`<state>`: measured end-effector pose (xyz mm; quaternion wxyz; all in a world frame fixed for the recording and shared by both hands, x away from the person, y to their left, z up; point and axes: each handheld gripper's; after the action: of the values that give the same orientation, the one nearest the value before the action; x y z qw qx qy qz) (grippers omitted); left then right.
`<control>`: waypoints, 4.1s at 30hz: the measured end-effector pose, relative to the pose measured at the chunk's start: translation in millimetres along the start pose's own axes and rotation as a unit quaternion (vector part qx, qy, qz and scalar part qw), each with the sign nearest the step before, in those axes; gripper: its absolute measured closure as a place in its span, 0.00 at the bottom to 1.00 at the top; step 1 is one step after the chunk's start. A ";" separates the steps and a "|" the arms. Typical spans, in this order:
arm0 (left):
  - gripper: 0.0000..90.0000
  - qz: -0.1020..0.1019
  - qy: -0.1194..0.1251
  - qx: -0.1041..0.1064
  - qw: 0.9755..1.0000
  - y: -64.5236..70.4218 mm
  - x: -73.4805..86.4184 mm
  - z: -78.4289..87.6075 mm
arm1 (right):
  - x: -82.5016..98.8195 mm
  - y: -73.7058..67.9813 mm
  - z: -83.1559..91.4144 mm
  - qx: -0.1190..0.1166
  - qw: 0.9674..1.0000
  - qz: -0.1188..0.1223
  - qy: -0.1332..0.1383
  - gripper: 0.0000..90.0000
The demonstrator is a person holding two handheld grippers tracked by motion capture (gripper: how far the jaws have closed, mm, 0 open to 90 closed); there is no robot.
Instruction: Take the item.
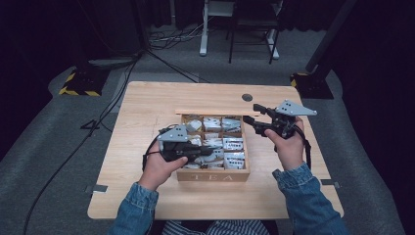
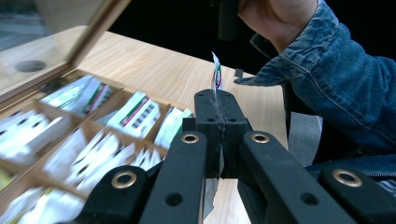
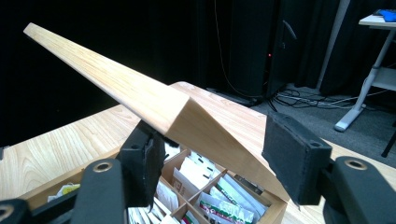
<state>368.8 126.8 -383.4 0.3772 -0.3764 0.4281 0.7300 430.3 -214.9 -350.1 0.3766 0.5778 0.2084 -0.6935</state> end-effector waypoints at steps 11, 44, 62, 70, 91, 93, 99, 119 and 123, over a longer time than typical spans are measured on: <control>1.00 0.011 0.016 -0.042 0.999 -5.7 18.9 45.1 | 1.6 -1.7 2.3 0.004 1.000 -0.001 -0.004 0.44; 1.00 0.032 0.006 -0.112 0.993 -26.9 45.9 125.1 | 4.1 -1.9 7.3 0.006 1.000 -0.006 -0.006 0.43; 1.00 0.097 0.008 -0.157 0.983 -60.3 71.1 128.4 | 5.7 -1.4 6.7 0.004 1.000 -0.009 -0.007 0.43; 1.00 0.140 0.016 -0.166 0.976 -81.3 85.9 120.7 | 6.4 -2.5 7.3 0.003 1.000 -0.008 -0.009 0.42; 0.99 0.183 0.002 -0.177 0.967 -107.3 108.2 104.8 | 7.8 -4.4 7.6 0.003 1.000 -0.006 -0.014 0.41; 0.99 0.183 0.002 -0.178 0.967 -107.6 108.4 104.7 | 7.8 -4.5 7.7 0.003 1.000 -0.005 -0.015 0.41; 0.71 0.178 0.009 -0.216 0.960 -110.9 109.4 102.7 | 7.9 -4.7 7.8 0.003 1.000 -0.004 -0.016 0.41; 0.30 0.141 0.021 -0.276 0.951 -94.1 88.9 115.3 | 8.3 -5.3 7.4 0.001 1.000 -0.005 -0.019 0.41; 0.30 0.129 0.020 -0.272 0.953 -87.2 81.8 113.6 | 8.5 -5.6 7.5 0.000 1.000 -0.004 -0.021 0.40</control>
<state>383.9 279.2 -444.7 0.1544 -0.4207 0.2657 0.8536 420.8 -219.2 -357.2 0.3781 0.5623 0.2029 -0.7069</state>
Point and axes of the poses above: each handheld gripper's, and its own axes: z roughly backward along the jaws, x roughly out of its underside, y roughly to its right, and after that the axes turned 10 degrees about z, right-handed
